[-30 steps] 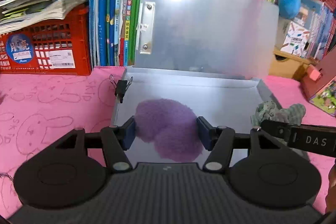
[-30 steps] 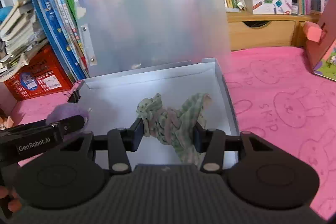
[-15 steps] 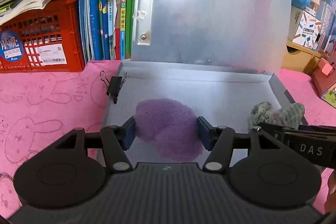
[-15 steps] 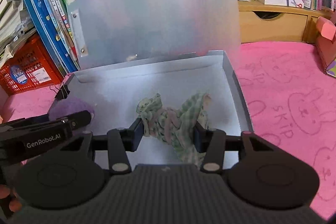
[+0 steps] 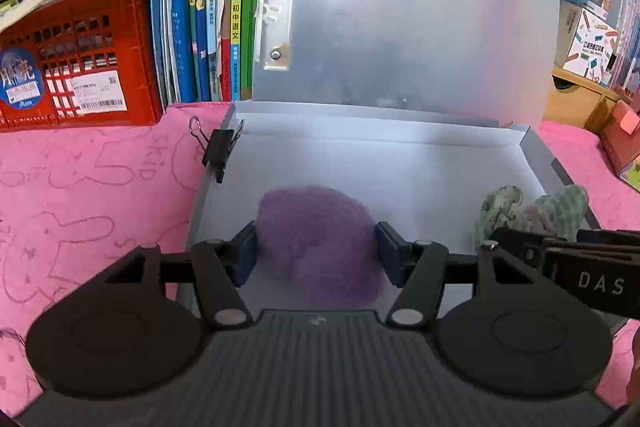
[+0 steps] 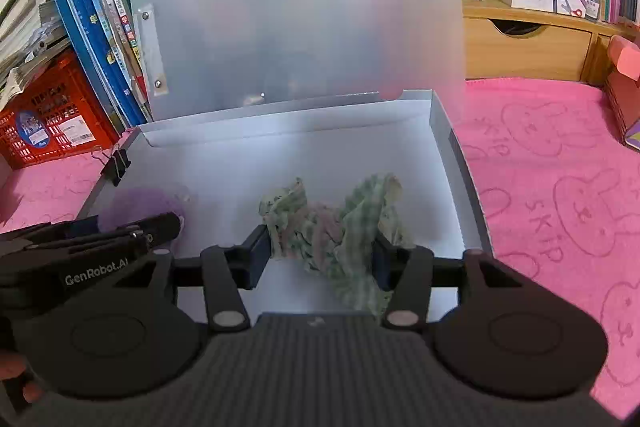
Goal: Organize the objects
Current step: 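Open both tools to release the pouch and bundle in the box, then grasp the blue floral pouch with the left tool while the right tool grasps the white fluffy ball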
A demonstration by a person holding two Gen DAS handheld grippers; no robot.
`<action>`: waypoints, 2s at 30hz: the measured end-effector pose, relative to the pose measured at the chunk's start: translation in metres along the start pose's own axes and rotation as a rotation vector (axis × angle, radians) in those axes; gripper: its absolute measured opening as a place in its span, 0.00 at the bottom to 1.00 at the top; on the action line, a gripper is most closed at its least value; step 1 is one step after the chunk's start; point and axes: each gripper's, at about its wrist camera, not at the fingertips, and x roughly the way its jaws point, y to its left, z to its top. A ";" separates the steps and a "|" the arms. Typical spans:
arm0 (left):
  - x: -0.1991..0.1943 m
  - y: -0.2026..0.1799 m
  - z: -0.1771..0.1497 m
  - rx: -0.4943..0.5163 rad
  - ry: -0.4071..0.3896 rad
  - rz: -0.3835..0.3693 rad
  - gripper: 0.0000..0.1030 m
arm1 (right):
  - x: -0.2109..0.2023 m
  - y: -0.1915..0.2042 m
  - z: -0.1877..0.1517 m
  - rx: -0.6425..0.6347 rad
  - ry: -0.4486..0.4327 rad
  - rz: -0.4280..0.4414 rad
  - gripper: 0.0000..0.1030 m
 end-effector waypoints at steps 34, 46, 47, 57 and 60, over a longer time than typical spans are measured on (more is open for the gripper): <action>-0.198 0.012 -0.072 0.078 -0.209 -0.128 0.84 | -0.189 0.020 -0.098 -0.157 -0.297 0.062 0.89; -0.235 0.038 -0.153 0.038 -0.224 -0.155 0.86 | -0.212 0.013 -0.156 -0.141 -0.322 0.048 0.90; -0.237 0.039 -0.158 0.041 -0.225 -0.150 0.86 | -0.213 0.012 -0.161 -0.140 -0.323 0.044 0.90; -0.249 0.043 -0.206 0.085 -0.238 -0.095 0.90 | -0.213 0.007 -0.201 -0.170 -0.323 0.028 0.95; -0.246 0.044 -0.216 0.098 -0.230 -0.070 0.91 | -0.212 0.007 -0.211 -0.173 -0.317 0.027 0.95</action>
